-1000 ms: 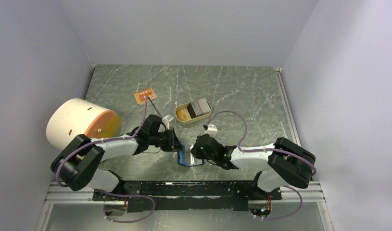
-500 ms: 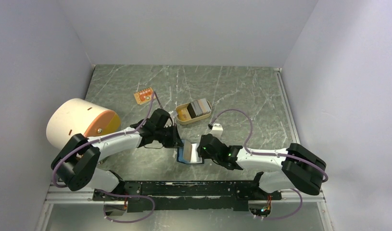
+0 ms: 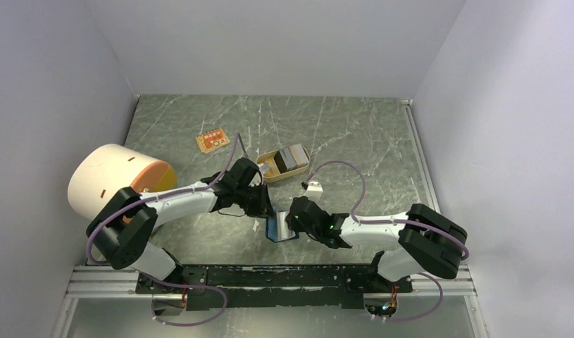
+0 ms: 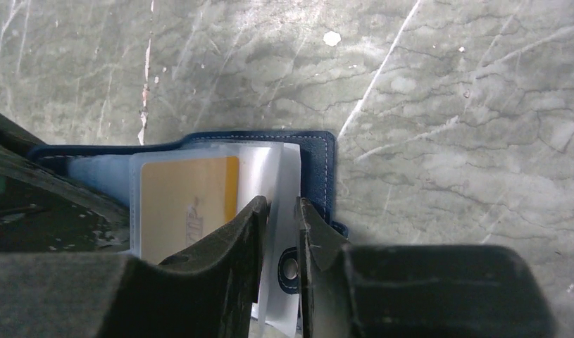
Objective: Put the credit cards into the card holder
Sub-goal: Turn over the card slot in the card holder.
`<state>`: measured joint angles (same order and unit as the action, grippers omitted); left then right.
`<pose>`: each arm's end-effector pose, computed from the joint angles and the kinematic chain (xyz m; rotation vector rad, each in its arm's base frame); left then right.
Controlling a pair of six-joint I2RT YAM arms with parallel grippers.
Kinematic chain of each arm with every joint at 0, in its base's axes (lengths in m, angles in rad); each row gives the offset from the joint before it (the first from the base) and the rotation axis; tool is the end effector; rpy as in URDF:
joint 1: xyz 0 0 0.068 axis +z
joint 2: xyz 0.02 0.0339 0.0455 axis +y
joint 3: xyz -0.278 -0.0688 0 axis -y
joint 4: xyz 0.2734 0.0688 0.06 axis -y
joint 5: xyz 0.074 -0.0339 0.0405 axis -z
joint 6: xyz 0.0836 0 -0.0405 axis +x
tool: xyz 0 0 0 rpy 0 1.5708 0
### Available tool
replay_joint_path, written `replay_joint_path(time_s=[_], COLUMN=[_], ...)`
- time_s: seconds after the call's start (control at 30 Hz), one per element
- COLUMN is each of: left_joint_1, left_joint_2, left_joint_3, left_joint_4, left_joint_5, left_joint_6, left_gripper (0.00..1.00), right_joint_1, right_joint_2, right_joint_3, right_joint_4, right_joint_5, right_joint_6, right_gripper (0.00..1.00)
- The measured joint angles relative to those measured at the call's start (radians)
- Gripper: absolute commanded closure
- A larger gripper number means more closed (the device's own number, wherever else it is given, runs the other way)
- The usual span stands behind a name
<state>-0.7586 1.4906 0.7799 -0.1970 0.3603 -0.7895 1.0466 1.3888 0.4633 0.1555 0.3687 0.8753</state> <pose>0.2249 -0.2538 0.1378 0.1291 2.7354 -1.0136 0.1718 0.2370 0.0988 -0.0161 2.3434 0.5611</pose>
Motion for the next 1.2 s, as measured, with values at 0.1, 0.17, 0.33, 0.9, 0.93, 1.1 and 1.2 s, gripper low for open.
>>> replay_joint_path(time_s=[0.1, 0.17, 0.33, 0.9, 0.93, 1.1, 1.2], left_joint_1=[0.0, 0.0, 0.0, 0.0, 0.0, 0.0, 0.0], left_joint_2=[0.013, 0.013, 0.019, 0.082, 0.079, 0.058, 0.04], left_joint_3=[-0.027, -0.047, -0.074, -0.061, -0.061, -0.061, -0.061], left_joint_4=[0.064, 0.108, 0.179, 0.232, 0.231, 0.207, 0.195], left_joint_5=[0.03, 0.047, 0.071, 0.101, 0.101, 0.098, 0.097], left_joint_6=[-0.011, -0.018, -0.027, -0.026, -0.026, -0.021, -0.021], left_gripper=[0.9, 0.9, 0.91, 0.87, 0.85, 0.76, 0.73], right_joint_1=[0.0, 0.0, 0.0, -0.033, -0.034, -0.043, -0.066], right_joint_2=[0.009, 0.01, 0.01, -0.272, -0.307, -0.407, -0.394], right_joint_3=[-0.001, -0.004, -0.01, -0.023, -0.019, 0.019, 0.059], right_joint_4=[0.017, 0.025, 0.036, -0.22, -0.245, -0.298, -0.307], right_joint_5=[-0.002, -0.002, -0.002, 0.05, 0.058, 0.072, 0.071], right_joint_6=[0.0, 0.001, 0.002, -0.002, -0.006, -0.047, -0.092], right_gripper=[0.75, 0.74, 0.75, 0.6, 0.59, 0.54, 0.48])
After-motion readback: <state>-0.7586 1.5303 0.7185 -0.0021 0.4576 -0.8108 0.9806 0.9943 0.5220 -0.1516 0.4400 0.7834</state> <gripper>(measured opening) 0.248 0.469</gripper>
